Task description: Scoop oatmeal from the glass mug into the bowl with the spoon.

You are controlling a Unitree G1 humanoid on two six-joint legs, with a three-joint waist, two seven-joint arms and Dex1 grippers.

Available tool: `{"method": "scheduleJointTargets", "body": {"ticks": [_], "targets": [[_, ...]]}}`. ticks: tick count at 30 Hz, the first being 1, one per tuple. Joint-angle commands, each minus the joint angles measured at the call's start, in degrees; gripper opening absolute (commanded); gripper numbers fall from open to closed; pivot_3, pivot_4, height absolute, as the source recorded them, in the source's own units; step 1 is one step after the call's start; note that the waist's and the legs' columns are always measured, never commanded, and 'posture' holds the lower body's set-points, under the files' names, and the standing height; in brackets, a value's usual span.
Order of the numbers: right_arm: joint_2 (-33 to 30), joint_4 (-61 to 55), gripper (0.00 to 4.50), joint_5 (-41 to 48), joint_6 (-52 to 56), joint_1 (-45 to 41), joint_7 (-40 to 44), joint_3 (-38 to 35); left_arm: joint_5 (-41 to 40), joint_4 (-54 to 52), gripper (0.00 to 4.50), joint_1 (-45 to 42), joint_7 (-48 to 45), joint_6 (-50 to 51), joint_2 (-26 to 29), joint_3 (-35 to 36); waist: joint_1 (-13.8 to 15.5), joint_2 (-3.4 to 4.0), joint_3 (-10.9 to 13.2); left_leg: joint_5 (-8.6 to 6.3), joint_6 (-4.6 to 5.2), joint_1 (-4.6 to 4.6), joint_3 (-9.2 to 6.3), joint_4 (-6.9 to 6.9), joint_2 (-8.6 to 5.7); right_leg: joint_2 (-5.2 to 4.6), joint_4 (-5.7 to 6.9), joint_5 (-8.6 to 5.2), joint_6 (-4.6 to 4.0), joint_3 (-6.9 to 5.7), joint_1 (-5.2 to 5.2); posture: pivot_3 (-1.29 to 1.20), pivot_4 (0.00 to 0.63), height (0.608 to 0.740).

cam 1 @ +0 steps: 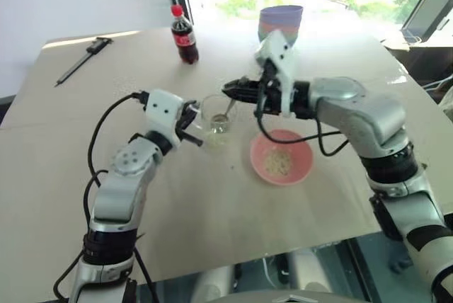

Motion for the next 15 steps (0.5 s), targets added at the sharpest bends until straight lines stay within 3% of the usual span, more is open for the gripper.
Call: {"method": "scheduleJointTargets", "body": {"ticks": [1,5,9,15], "targets": [[0.96,-0.79,0.00,-3.95,-4.22,0.49,1.84,1.37,1.11,-1.04,0.05,-1.65,-0.92,-1.05,1.22,-0.23,0.00,0.00,0.00,0.00,0.00,-0.02,-0.01,0.00,0.00,0.01,-0.02,0.00,0.00,0.00,-0.01,0.00,0.150,0.740],[2.86,-1.60,0.00,-1.44,1.72,1.66,2.14,0.10,3.13,-0.99,0.05,-2.17,-1.97,-1.48,2.47,-1.57,0.09,0.00,0.00,0.00,0.00,-0.07,-0.03,0.00,0.00,-0.01,-0.04,0.00,0.00,-0.02,-0.05,0.00,0.150,0.740],[7.43,-1.76,0.00,6.37,15.41,0.67,-2.98,-7.84,4.06,-0.58,0.05,-2.01,-2.23,-2.14,2.84,-1.80,0.04,0.00,0.00,0.00,-0.01,-0.07,-0.05,0.00,0.01,-0.04,-0.01,0.00,0.00,0.00,-0.06,0.00,0.150,0.740],[10.63,2.27,0.00,9.74,24.93,-3.61,-8.96,-17.64,5.53,0.47,0.05,-1.61,-2.97,-3.31,2.73,-2.52,0.03,0.00,0.01,0.01,-0.01,-0.06,-0.05,0.00,0.00,-0.03,0.02,0.00,-0.01,-0.01,-0.06,0.00,0.150,0.740]]}}
